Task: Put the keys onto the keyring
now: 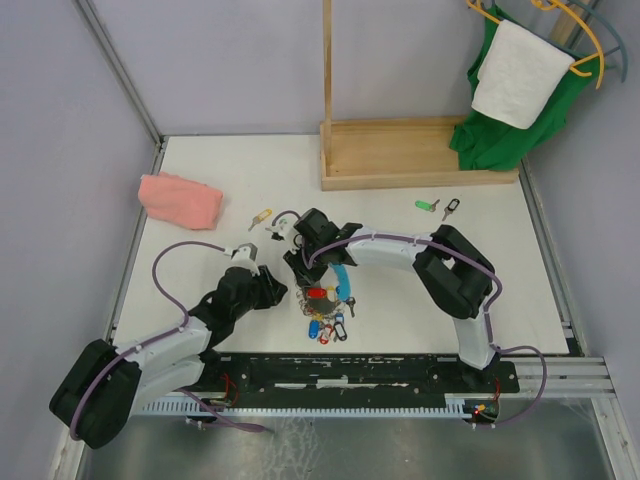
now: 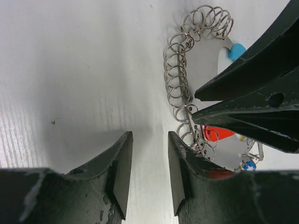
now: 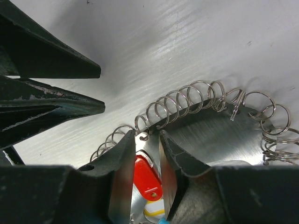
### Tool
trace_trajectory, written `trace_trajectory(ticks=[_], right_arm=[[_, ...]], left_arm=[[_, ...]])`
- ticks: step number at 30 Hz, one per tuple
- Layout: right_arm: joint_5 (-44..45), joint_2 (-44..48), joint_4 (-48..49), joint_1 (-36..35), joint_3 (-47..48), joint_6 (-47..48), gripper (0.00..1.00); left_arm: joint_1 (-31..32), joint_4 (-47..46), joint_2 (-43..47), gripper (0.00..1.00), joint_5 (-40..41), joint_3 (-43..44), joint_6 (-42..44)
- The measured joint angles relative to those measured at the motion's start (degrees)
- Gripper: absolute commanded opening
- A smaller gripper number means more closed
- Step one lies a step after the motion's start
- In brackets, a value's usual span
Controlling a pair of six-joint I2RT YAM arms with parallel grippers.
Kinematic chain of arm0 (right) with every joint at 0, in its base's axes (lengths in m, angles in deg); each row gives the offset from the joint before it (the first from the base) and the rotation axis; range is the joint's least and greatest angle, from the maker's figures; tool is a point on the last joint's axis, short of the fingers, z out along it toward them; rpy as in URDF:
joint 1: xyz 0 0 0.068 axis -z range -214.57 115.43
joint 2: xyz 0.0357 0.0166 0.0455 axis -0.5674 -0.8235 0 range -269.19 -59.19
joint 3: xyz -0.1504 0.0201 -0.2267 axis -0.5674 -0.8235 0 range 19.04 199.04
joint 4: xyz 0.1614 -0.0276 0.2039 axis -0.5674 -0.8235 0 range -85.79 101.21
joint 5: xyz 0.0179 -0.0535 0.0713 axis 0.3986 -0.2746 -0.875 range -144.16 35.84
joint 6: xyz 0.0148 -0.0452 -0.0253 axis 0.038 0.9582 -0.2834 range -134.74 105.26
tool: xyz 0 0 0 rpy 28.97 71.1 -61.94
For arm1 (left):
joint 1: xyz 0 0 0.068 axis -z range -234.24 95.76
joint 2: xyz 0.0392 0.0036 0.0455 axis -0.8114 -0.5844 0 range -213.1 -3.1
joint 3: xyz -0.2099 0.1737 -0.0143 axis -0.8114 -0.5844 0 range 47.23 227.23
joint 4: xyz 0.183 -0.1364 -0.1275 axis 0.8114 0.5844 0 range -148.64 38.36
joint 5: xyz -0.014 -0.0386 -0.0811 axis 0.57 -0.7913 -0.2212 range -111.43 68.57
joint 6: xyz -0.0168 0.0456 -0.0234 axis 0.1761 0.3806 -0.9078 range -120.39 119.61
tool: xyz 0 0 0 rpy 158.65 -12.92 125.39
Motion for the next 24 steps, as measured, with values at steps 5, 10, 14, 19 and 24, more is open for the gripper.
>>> trace_trajectory(ticks=[5,10,14,19,24], right_arm=[[-0.2,-0.9,-0.9,-0.3,1.3,-0.5,0.3],[-1.2,-1.8,-1.1,-0.3,1.7,-0.8,0.28],[-1.9,-2.4,-1.7,-0.3,2.3,-1.0,0.22],[-2.9,-2.6,-2.6,-0.3,2.8,-0.9,0.07],[-3.1,-2.1,-2.9,-0.3,2.5,0.5,0.01]], left_arm=[[0.0,-0.9,-0.8,0.42,-0.4,-0.2,0.0],[0.0,-2.4,-1.7,0.41,-0.8,-0.5,-0.2],[0.0,-4.3,-3.1,0.39,-2.0,-0.6,-0.3],[0.0,-5.9,-4.3,0.41,-3.0,-0.6,-0.9],[0.0,-5.8,-2.6,0.43,-3.1,-0.7,-0.7]])
